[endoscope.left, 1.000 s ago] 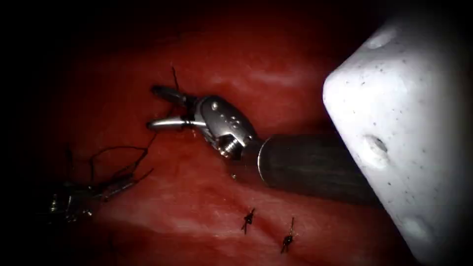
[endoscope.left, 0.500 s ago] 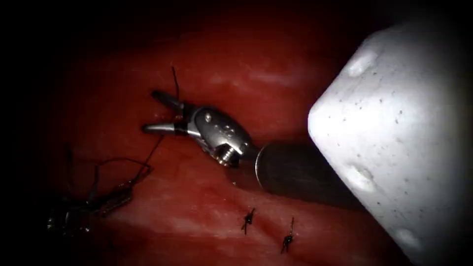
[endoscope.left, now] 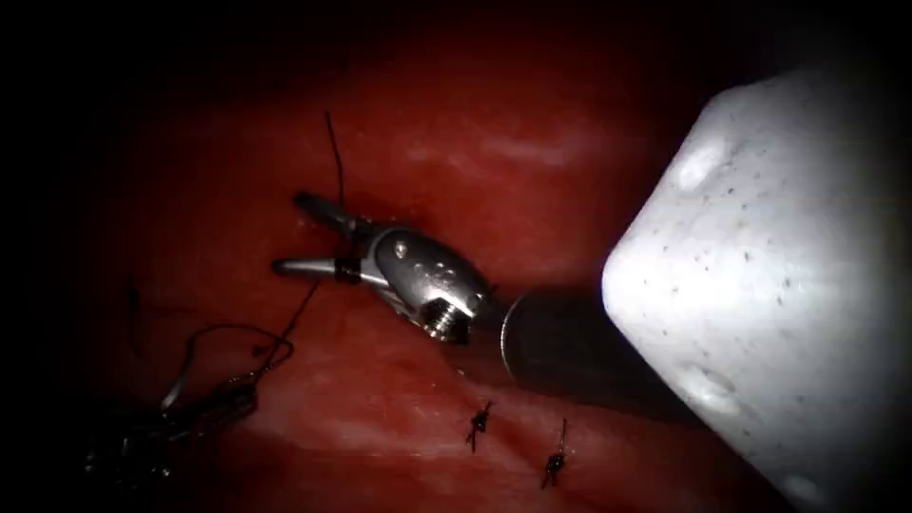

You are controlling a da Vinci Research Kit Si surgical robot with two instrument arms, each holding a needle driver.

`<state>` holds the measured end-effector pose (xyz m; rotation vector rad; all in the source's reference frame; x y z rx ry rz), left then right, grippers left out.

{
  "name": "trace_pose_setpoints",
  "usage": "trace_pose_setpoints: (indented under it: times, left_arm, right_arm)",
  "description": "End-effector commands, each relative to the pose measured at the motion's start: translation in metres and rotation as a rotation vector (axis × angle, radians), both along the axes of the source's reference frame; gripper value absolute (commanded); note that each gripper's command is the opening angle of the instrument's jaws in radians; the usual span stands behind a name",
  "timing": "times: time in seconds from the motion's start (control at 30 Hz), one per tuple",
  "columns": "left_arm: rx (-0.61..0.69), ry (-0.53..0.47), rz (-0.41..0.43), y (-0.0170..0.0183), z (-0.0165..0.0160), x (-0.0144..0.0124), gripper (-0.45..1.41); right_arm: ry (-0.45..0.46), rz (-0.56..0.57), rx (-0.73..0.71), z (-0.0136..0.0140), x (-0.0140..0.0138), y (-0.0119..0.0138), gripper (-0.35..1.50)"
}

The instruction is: Wound Closure

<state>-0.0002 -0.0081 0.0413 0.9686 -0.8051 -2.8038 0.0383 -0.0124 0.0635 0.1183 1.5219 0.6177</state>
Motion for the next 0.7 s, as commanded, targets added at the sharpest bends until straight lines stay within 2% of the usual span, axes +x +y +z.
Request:
trace_pose_setpoints:
  times: [0.03, 0.37, 0.7]
  left_arm:
    - [0.003, -0.002, 0.001, 0.0000, 0.0008, -0.0007, -0.45]
    - [-0.002, 0.000, 0.001, 0.0002, 0.0007, -0.0011, -0.45]
    - [-0.004, -0.002, -0.001, 0.0001, 0.0004, -0.0014, -0.45]
  right_arm:
    - [-0.005, 0.013, -0.012, 0.0005, 0.0002, -0.0006, 0.73]
    - [-0.074, 0.091, -0.029, 0.0014, -0.0004, 0.0002, 0.73]
    - [-0.093, 0.118, -0.028, 0.0019, -0.0012, 0.0007, 0.73]
